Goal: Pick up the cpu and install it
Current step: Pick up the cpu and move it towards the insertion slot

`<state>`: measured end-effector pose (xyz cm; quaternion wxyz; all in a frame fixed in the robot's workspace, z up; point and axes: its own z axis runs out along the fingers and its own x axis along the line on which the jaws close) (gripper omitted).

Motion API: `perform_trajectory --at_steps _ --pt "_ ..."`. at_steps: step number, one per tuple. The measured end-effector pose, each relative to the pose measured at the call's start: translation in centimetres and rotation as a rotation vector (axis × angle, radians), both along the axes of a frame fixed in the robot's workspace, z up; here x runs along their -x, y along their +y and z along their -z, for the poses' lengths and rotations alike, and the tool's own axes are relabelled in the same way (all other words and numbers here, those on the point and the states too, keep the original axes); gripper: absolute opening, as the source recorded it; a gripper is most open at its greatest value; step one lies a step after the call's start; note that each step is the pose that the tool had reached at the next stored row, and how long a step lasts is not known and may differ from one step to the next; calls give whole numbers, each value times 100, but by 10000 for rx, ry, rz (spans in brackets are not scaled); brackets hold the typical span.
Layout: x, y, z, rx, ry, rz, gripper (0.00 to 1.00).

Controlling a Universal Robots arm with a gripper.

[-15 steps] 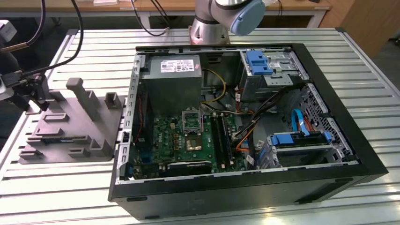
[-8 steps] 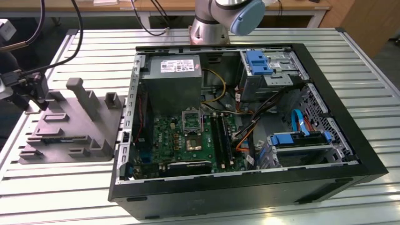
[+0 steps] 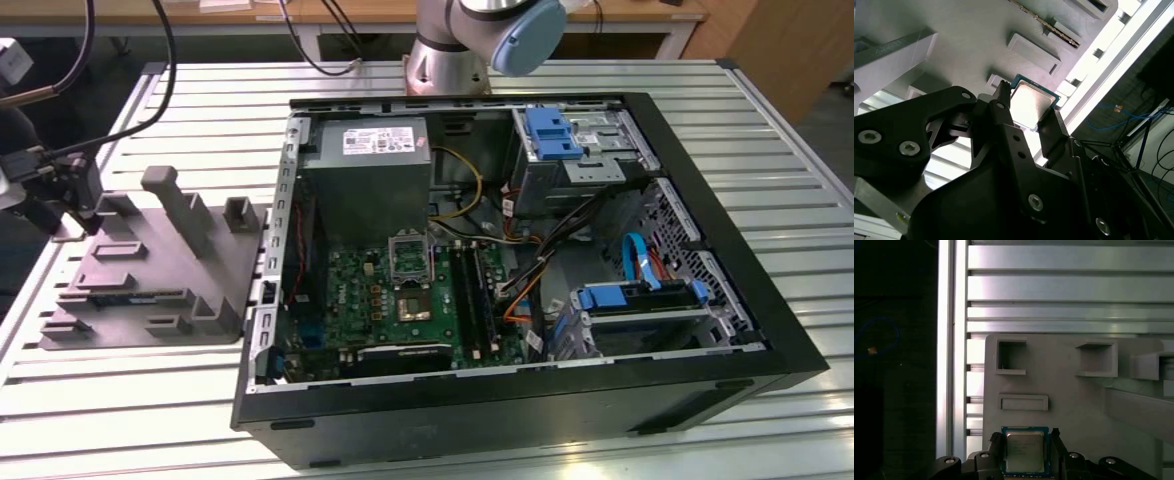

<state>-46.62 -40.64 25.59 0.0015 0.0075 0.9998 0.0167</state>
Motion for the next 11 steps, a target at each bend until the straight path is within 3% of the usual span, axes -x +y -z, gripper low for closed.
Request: perform_trajectory --at_steps 11 --pt "0 0 -33 -1 0 0 47"
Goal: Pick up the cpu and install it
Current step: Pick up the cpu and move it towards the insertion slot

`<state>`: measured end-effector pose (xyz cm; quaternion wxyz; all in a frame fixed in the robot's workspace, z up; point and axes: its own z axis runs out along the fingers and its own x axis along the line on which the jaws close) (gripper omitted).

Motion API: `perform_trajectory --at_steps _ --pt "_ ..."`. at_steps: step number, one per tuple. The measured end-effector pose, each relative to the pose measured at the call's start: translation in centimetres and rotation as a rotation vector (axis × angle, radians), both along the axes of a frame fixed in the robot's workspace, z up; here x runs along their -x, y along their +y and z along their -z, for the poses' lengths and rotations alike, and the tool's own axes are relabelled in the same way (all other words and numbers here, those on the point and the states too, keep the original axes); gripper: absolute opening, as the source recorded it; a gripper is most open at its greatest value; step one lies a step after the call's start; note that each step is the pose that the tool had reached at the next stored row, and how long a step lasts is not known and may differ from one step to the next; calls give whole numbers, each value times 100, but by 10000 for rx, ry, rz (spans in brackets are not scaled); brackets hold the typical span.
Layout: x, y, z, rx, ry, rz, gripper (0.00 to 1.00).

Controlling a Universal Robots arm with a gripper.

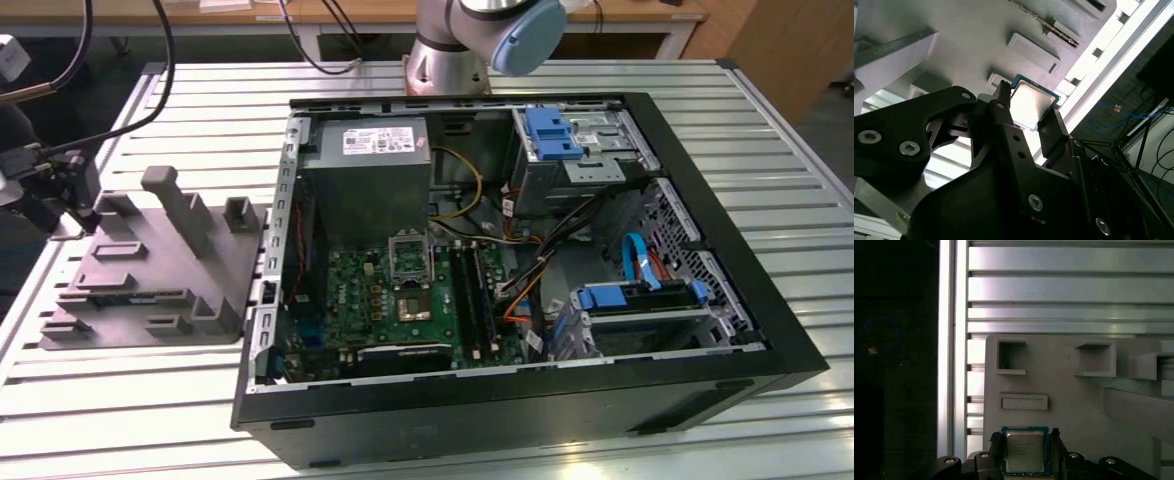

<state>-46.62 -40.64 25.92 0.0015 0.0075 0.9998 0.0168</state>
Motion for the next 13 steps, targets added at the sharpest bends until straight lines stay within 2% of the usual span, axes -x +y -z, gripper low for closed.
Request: perform_trajectory --at_steps 13 --pt "0 0 -50 0 -1 0 47"
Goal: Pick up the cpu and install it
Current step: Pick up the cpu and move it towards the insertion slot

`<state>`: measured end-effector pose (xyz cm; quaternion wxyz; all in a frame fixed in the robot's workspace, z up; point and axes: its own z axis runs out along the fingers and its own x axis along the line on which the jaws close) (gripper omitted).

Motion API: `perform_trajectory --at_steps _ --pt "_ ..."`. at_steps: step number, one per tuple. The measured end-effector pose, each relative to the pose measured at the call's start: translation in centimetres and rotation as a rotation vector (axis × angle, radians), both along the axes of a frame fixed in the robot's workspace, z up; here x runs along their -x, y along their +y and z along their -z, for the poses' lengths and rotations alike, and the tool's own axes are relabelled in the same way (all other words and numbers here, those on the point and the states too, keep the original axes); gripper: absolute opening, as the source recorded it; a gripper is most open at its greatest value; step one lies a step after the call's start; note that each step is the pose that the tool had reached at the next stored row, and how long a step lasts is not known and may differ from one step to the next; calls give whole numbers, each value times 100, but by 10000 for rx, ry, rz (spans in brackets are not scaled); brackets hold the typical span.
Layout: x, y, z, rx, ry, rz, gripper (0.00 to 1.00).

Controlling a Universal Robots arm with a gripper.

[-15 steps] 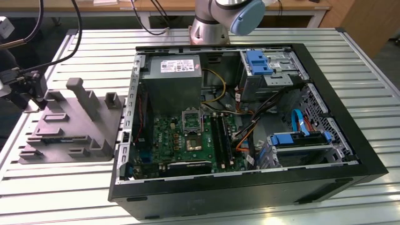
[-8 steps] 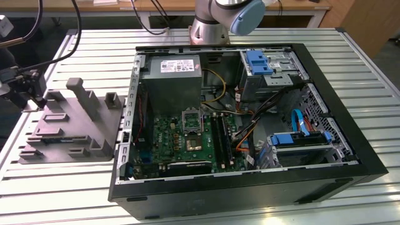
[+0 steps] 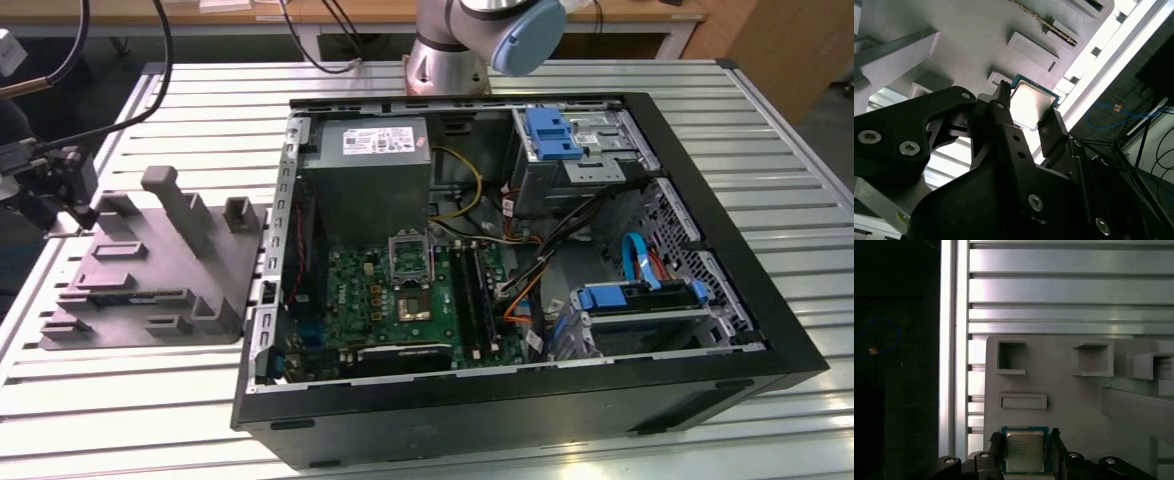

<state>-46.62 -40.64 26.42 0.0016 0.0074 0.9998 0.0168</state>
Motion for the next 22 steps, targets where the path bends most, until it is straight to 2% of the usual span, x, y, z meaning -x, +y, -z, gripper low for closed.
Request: perform_trajectory --at_steps 22 --pt "0 0 -63 1 1 0 47"
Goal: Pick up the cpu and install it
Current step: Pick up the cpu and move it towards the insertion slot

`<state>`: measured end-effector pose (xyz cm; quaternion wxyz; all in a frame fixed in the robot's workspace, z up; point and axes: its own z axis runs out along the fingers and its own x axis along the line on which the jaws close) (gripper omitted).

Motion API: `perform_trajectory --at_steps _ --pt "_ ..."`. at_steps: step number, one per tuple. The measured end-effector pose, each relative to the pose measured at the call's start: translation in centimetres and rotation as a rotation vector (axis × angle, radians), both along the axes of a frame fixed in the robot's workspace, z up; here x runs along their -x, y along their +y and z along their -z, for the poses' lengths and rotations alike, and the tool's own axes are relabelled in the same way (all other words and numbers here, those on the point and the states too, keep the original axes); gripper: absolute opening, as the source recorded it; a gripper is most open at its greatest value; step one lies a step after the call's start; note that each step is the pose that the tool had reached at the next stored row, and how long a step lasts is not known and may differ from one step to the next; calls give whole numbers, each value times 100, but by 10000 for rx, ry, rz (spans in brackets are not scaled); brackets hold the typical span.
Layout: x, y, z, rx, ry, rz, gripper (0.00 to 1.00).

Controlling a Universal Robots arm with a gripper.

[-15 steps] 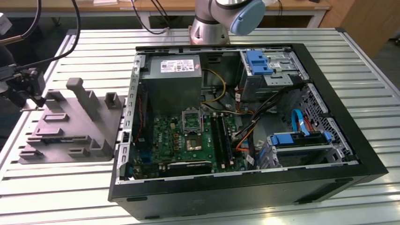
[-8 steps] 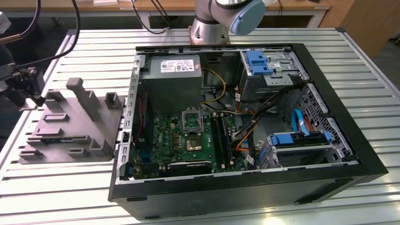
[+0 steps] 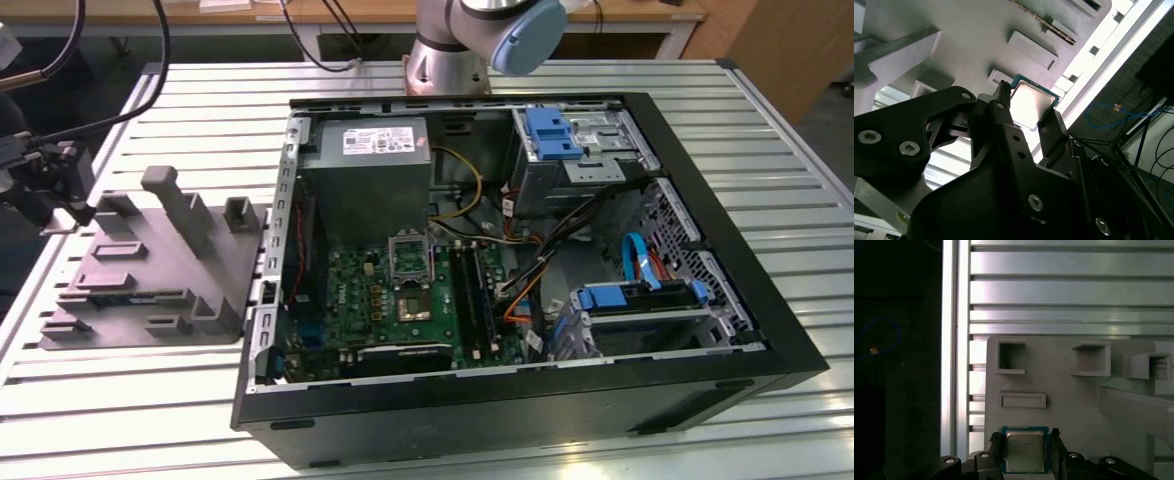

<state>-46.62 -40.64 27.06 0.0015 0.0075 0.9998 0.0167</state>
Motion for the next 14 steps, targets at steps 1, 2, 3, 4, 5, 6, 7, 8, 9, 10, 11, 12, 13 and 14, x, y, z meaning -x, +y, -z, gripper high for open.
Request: perform_trajectory --at_steps 1,2,3,4,5,6,7,8,9,10,11,12,13,14 --pt "0 0 -2 0 0 0 47" --pt "0 0 -5 0 1 0 47" --pt "0 0 -7 0 0 0 47" --pt "0 0 -9 0 1 0 47" --pt "0 0 -12 1 1 0 47" --pt "0 0 -14 0 0 0 47" --pt "0 0 -17 0 0 0 47" --pt "0 0 -19 0 0 0 47" --pt "0 0 -21 0 1 0 47" --pt "0 0 -23 1 1 0 47" --pt "0 0 -25 0 0 0 47" --pt "0 0 -30 0 1 0 47" --pt "0 0 -34 0 1 0 47" --pt "0 0 -36 0 1 0 47"
